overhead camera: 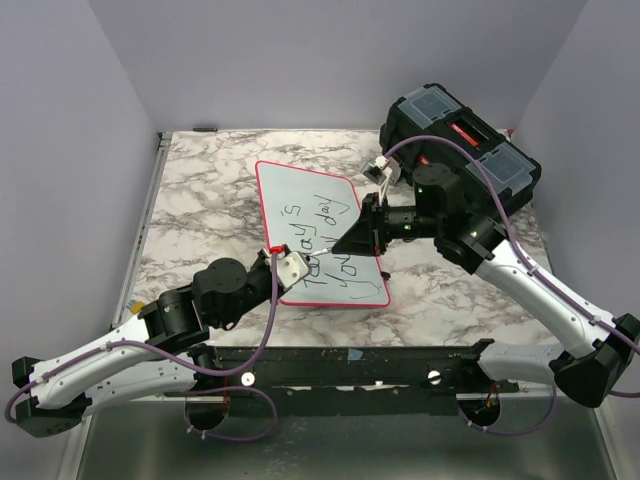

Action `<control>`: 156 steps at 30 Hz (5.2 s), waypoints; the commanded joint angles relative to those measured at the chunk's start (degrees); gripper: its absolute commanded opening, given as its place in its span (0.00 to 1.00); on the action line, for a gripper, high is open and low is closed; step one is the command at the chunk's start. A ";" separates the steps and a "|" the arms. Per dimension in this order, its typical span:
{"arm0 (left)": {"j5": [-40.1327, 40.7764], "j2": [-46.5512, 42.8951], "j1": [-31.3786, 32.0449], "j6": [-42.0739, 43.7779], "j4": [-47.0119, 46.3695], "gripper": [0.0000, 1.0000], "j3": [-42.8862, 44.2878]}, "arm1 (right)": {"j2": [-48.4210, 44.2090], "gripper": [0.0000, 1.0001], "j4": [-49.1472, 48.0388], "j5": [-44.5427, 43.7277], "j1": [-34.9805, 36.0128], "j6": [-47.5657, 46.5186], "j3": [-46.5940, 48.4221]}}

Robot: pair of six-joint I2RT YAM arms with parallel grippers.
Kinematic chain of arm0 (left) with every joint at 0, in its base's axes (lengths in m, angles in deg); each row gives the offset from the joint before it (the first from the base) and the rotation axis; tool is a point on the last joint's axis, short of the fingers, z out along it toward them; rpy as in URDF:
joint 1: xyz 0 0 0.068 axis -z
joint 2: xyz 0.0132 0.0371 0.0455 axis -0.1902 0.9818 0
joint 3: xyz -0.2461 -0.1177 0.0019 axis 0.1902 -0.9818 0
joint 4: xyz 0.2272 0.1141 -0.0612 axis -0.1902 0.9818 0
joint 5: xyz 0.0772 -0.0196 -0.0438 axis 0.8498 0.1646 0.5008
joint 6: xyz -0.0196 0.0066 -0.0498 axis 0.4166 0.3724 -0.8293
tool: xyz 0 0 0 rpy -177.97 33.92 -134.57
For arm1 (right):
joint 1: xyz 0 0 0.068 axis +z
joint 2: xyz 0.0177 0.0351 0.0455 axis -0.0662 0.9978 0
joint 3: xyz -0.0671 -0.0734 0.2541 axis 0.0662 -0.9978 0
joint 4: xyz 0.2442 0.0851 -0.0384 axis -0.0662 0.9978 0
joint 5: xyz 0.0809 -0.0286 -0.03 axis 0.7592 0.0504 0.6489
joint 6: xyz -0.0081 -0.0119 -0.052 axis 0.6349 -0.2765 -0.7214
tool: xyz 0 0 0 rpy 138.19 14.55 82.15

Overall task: Write a sentence on the whiteboard
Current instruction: Insert the whiteboard marker without the cap into the pen cap, then put down the whiteboard marker at the center of the board.

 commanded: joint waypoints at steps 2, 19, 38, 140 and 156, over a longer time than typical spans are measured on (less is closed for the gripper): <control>-1.34 -0.86 -0.25 -0.69 -1.69 0.00 -0.47 | 0.62 0.01 0.80 -1.20 0.83 -1.00 -0.38; -2.04 -0.34 -0.42 -0.61 -1.55 0.00 -0.37 | 2.80 0.01 2.93 -2.48 2.80 -2.72 0.43; -8.24 -0.07 -0.53 -0.61 -0.75 0.00 -0.47 | 10.57 0.01 9.27 -5.56 7.31 -8.26 8.44; 1.78 -12.02 -7.09 -3.24 -9.74 0.98 -5.58 | -6.92 0.01 0.51 -72.75 16.83 -6.12 -11.85; 7.31 -13.89 -7.18 -3.68 -11.30 0.98 -7.07 | -9.95 0.01 -5.88 -61.05 -10.71 10.53 -31.46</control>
